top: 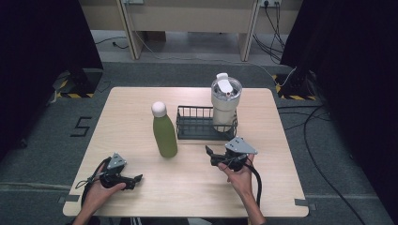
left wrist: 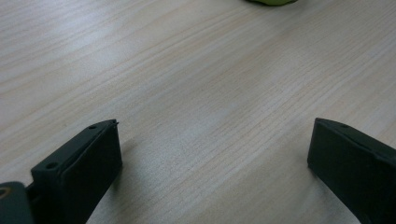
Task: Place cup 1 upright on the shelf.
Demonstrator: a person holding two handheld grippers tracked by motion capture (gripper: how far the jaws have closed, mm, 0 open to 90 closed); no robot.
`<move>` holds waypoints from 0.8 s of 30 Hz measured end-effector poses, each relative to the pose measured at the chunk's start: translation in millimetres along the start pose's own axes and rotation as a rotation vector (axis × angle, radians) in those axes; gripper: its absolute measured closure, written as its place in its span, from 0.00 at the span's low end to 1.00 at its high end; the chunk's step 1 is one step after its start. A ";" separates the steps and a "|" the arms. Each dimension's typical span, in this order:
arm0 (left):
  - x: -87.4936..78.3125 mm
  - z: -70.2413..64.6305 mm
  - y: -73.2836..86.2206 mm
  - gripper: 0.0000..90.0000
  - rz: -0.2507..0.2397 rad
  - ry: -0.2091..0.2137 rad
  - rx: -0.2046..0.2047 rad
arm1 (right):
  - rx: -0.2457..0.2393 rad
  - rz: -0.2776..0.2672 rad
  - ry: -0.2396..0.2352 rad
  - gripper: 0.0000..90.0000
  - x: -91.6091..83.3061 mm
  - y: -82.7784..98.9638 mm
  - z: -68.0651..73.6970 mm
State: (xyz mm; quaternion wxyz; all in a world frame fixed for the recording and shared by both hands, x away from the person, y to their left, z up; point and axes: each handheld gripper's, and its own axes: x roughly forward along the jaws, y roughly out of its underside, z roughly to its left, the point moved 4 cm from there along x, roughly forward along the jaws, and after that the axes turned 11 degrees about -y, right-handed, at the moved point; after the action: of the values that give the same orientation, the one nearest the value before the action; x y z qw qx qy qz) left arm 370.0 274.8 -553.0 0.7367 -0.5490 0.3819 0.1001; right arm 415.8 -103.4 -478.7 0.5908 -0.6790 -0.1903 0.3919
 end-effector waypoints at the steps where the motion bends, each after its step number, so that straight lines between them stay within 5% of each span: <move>1: 0.0 0.0 0.0 0.02 0.000 0.000 0.000 | 0.000 0.000 0.000 0.16 0.0 0.0 0.0; 24: 0.0 0.0 0.0 0.02 0.000 0.000 0.000 | -0.004 0.046 -0.092 0.17 3.7 9.3 26.1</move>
State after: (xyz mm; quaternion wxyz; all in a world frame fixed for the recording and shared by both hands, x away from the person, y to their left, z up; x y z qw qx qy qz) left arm 370.0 274.8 -553.0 0.7367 -0.5489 0.3820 0.1001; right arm 396.5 -85.9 -488.5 0.5710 -0.6657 -0.2021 0.4358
